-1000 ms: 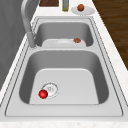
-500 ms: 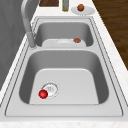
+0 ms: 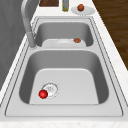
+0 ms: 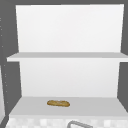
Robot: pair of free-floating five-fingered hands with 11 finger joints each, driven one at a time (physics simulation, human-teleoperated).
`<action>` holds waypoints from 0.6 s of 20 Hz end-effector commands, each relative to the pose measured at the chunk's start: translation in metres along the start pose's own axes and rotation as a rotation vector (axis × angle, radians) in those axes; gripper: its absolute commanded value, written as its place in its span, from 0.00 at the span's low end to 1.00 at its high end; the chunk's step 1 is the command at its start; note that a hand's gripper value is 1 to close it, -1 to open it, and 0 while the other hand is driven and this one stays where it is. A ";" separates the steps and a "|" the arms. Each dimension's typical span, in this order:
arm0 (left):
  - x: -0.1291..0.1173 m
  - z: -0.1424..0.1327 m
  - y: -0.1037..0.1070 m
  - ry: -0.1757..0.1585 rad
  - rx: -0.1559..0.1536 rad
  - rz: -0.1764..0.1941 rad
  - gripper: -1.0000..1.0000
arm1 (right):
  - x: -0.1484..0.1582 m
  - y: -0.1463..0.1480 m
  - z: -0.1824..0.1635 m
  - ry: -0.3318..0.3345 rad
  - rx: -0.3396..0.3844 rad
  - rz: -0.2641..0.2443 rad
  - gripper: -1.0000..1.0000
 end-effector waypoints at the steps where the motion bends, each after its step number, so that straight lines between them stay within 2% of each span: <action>1: 0.000 0.000 0.000 0.000 0.000 0.000 0.50 | 0.001 0.000 0.000 0.001 0.019 0.001 0.00; 12: 0.000 0.000 0.000 0.000 0.000 0.000 0.50 | 0.002 0.005 -0.010 -0.004 0.034 0.001 0.00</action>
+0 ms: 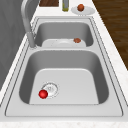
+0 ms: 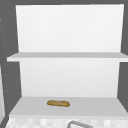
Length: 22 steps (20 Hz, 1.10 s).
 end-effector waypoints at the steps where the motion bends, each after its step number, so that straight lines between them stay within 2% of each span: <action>1: 0.000 0.000 0.000 0.000 0.000 0.000 0.50 | 0.001 0.002 -0.005 -0.002 0.027 0.003 0.00; 7: 0.000 0.000 0.000 0.000 0.000 0.000 0.50 | 0.003 0.009 -0.011 -0.002 0.035 0.003 0.00; 13: 0.000 0.000 0.000 0.000 0.000 0.000 0.50 | 0.003 0.011 -0.013 0.005 0.008 0.009 0.00; 14: 0.000 0.000 0.000 0.000 0.000 0.000 0.50 | 0.003 0.011 -0.012 0.006 0.002 0.009 1.00; 15: 0.000 0.000 0.000 0.000 0.000 0.000 0.50 | 0.004 0.010 -0.011 0.005 -0.028 0.034 1.00; 18: 0.000 0.000 0.000 0.000 0.000 0.000 0.50 | 0.005 0.006 -0.011 0.013 -0.112 0.028 1.00; 21: 0.000 0.000 0.000 0.000 0.000 0.000 0.50 | 0.004 0.002 -0.011 0.016 -0.171 0.018 1.00; 22: 0.000 0.000 0.000 0.000 0.000 0.000 0.50 | 0.006 0.000 -0.012 0.018 -0.171 0.019 1.00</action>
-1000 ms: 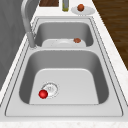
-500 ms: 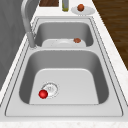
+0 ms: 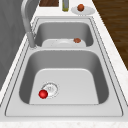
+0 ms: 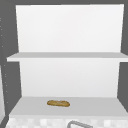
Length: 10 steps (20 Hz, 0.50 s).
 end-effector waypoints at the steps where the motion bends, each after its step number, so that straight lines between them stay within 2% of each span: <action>1: 0.000 0.000 0.000 0.000 0.000 0.000 0.50 | 0.002 0.002 0.001 -0.001 0.002 0.007 1.00; 10: 0.000 0.000 0.000 0.000 0.000 0.000 0.50 | 0.002 -0.002 0.002 0.004 -0.010 -0.007 1.00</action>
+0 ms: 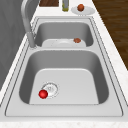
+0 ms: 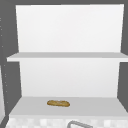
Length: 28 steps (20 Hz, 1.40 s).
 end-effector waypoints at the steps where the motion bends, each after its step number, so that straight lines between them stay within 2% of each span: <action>1: 0.000 0.000 0.000 0.000 0.000 0.000 0.50 | 0.000 -0.008 0.004 0.002 -0.020 -0.002 1.00; 2: 0.000 0.000 0.000 0.000 0.000 0.000 0.50 | -0.001 -0.012 0.007 0.003 -0.030 -0.004 1.00; 3: 0.000 0.000 0.000 0.000 0.000 0.000 0.50 | -0.002 -0.015 0.010 0.003 -0.033 -0.005 0.00; 6: 0.000 0.000 0.000 0.000 0.000 0.000 0.50 | -0.004 -0.029 0.021 0.003 0.012 0.006 0.00; 14: 0.000 0.000 0.000 0.000 0.000 0.000 0.50 | -0.008 -0.058 0.036 0.002 0.048 0.037 0.00; 18: 0.000 0.000 0.000 0.000 0.000 0.000 0.50 | -0.004 -0.052 0.006 -0.002 0.088 0.059 0.00; 21: 0.000 0.000 0.000 0.000 0.000 0.000 0.50 | -0.001 -0.041 -0.016 0.005 0.079 0.071 0.00; 28: 0.000 0.000 0.000 0.000 0.000 0.000 0.50 | -0.002 -0.010 -0.060 -0.010 0.094 0.052 0.00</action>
